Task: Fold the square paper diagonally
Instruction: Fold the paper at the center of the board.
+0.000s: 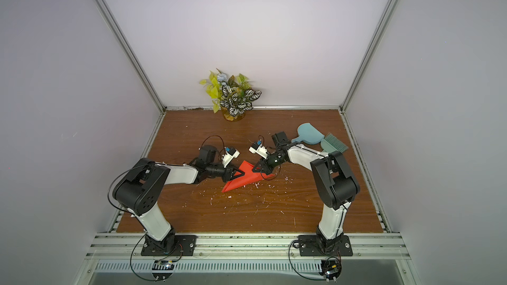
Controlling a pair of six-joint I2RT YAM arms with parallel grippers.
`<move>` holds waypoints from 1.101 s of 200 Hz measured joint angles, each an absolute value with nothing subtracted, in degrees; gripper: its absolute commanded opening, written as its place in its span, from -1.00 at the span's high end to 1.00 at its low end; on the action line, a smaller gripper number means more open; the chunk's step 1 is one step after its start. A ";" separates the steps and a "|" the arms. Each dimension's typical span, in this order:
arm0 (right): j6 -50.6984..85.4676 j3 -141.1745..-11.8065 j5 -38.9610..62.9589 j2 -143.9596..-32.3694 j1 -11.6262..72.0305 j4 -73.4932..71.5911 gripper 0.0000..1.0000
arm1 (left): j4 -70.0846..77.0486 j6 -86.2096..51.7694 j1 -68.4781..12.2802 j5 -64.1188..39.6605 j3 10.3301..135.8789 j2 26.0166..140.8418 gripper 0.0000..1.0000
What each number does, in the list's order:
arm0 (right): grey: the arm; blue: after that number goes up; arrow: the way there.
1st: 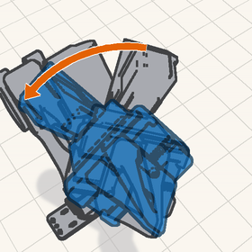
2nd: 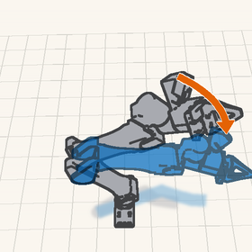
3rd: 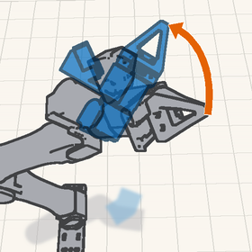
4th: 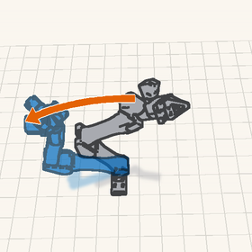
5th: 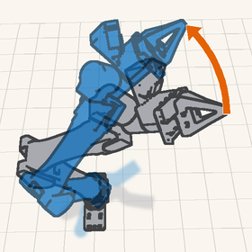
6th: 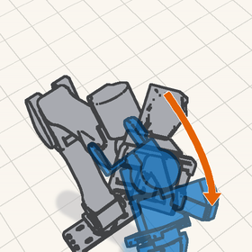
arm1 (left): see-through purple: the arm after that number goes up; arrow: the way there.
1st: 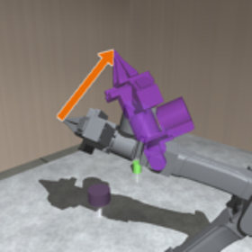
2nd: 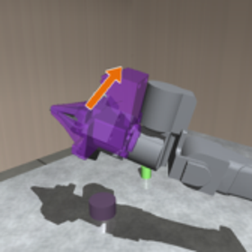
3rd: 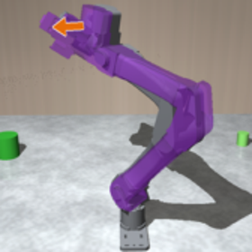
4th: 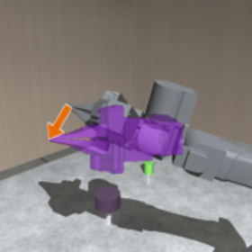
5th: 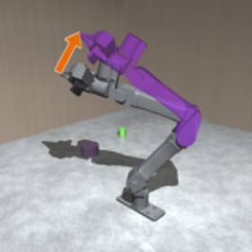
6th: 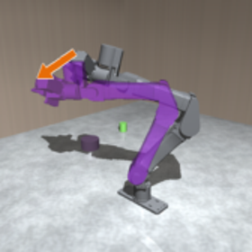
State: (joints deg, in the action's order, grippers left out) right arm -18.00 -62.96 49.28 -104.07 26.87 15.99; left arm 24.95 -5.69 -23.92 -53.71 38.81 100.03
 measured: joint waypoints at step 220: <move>-17.65 -65.39 49.80 -106.52 26.20 15.73 0.53 | 23.94 -5.30 -24.16 -53.78 38.81 100.03 0.99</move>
State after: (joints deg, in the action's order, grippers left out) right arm -17.65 -65.39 49.80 -106.52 26.20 15.73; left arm 23.94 -5.30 -24.16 -53.78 38.81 100.03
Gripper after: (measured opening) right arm 0.239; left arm 0.050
